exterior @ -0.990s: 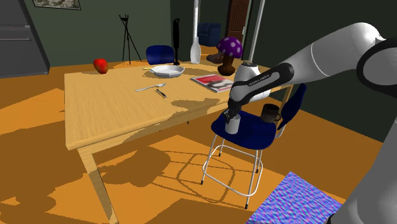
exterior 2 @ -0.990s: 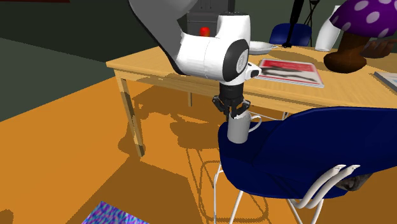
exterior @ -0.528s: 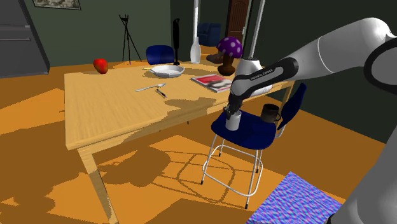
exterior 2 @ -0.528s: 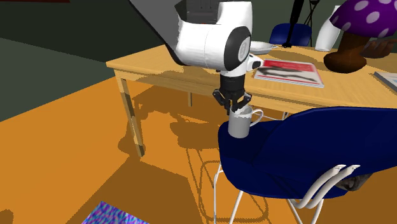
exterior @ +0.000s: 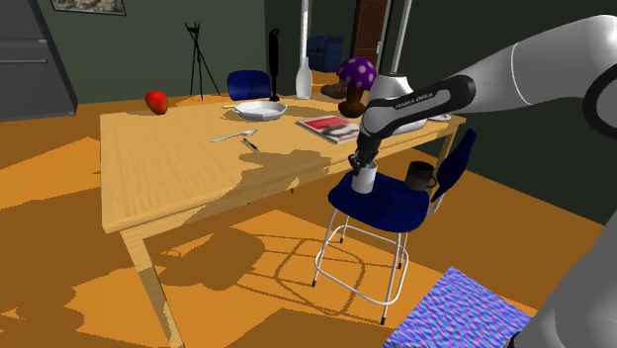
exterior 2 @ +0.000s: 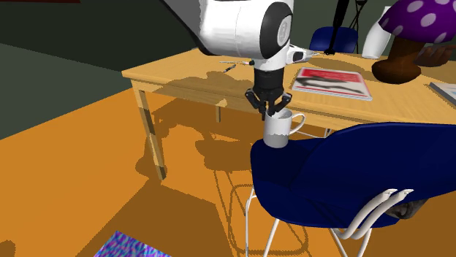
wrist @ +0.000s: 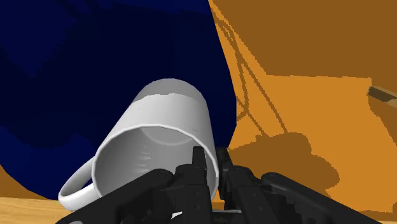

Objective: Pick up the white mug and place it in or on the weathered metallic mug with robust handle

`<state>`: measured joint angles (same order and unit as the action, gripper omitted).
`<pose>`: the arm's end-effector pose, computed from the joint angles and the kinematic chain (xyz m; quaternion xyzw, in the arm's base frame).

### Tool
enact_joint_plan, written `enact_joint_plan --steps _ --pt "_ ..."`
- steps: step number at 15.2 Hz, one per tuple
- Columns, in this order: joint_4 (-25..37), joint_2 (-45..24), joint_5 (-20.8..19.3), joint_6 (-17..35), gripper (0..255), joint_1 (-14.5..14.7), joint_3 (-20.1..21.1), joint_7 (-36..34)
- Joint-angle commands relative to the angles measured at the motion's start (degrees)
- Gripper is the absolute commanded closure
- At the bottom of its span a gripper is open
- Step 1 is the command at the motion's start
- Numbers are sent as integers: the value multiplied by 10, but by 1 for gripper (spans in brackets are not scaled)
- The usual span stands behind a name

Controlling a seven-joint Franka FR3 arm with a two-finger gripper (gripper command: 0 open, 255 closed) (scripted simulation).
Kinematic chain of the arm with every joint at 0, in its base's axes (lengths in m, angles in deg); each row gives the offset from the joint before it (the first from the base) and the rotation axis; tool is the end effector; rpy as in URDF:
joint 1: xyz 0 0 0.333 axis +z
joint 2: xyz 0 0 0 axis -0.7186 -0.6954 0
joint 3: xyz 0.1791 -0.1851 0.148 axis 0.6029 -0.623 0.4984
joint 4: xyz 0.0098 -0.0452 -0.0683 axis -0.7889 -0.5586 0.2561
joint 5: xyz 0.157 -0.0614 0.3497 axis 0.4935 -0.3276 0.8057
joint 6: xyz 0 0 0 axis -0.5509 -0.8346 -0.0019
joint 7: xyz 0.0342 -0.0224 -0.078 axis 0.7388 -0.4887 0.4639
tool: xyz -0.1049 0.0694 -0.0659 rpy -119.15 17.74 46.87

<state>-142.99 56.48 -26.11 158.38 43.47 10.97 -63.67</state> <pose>0.5756 -0.0878 0.3763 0.9950 -0.0205 0.0958 0.0180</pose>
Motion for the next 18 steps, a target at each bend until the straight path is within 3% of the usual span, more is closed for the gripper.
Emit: enact_joint_plan --steps 1,18 --pt "7 7 -1 -14 255 0 0 0" --pt "103 38 -4 -141 255 1 0 -2"
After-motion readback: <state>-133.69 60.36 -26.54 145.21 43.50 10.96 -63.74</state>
